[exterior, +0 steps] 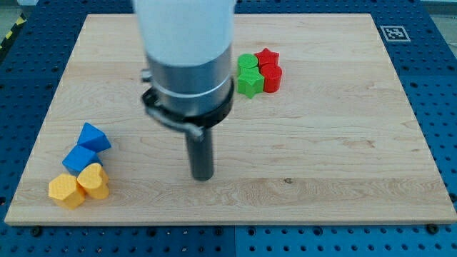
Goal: Place the yellow hexagon to the bottom left of the blue cube
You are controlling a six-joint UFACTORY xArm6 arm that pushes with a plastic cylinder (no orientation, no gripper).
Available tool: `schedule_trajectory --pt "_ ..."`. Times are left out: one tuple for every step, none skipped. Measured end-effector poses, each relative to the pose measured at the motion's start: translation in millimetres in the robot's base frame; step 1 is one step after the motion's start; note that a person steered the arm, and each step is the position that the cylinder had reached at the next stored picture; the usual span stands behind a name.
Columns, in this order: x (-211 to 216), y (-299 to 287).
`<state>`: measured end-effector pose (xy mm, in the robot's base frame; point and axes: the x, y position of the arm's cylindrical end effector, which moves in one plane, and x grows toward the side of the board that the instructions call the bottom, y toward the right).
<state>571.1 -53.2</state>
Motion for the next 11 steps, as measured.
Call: schedule_trajectory --pt "28.7 -32.8" --pt "46.4 -83.4" --pt "47.0 -128.7" --pt "47.7 -142.7" --pt "46.9 -152.3" --pt "46.8 -178.3" --pt "46.8 -180.8" --pt "46.9 -168.7" --pt "39.5 -168.0" --pt "37.0 -168.0" --pt "38.0 -168.0"
